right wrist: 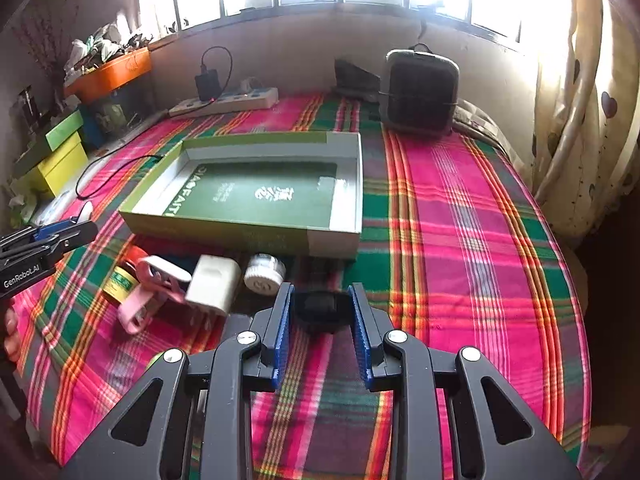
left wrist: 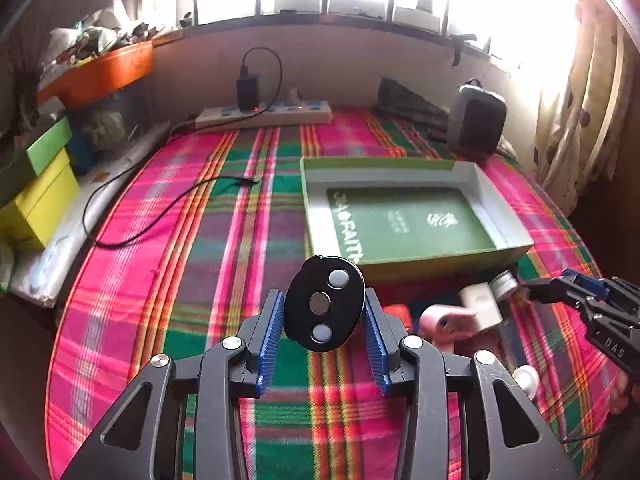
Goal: Organize rigid objects
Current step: 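Close the right tool on the black rectangular device while the left tool lifts the fob, then carry the fob and the black device over the green box with both tools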
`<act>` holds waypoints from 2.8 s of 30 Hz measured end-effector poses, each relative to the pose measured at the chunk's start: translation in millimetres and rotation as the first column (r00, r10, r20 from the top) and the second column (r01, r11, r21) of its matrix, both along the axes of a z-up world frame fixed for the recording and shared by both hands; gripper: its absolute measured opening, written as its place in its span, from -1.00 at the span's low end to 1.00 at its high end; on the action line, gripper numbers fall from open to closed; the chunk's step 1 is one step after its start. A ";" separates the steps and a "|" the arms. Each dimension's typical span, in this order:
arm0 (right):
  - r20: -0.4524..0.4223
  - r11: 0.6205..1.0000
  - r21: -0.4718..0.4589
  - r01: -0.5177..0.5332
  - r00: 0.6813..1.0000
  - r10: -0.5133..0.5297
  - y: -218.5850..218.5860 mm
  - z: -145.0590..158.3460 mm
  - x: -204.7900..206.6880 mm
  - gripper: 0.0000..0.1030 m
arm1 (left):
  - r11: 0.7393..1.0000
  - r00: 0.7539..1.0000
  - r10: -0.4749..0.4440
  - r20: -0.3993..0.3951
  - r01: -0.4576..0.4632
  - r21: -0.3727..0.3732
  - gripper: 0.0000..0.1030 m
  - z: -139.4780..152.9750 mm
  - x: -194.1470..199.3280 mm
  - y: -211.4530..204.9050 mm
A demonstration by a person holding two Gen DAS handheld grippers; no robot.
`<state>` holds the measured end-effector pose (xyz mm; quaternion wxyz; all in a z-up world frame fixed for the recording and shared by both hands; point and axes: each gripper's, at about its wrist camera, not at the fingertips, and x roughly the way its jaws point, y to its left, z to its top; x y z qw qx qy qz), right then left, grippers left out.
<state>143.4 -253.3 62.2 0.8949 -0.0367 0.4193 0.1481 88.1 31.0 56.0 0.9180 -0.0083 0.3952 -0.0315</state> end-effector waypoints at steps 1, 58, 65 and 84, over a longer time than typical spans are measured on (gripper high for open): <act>0.002 1.000 0.000 -0.002 1.000 0.002 0.9 0.9 0.7 -0.44 | 1.000 1.000 -0.003 0.002 0.003 -0.004 -0.27 1.1 0.9 -1.0; 0.011 0.990 0.138 -0.018 1.000 0.017 11.7 26.9 85.2 -0.44 | 0.995 0.995 -0.097 -0.009 0.097 -0.038 -0.27 10.0 82.1 -30.7; -0.007 0.992 0.125 -0.014 1.000 0.015 20.0 10.5 116.9 -0.45 | 0.995 0.994 -0.099 -0.042 0.098 -0.034 -0.27 -2.2 107.8 -38.6; -0.031 0.998 0.054 -0.017 0.999 0.019 43.2 -22.7 150.0 -0.44 | 0.996 0.992 -0.089 -0.087 0.090 0.006 -0.27 -30.8 138.8 -49.2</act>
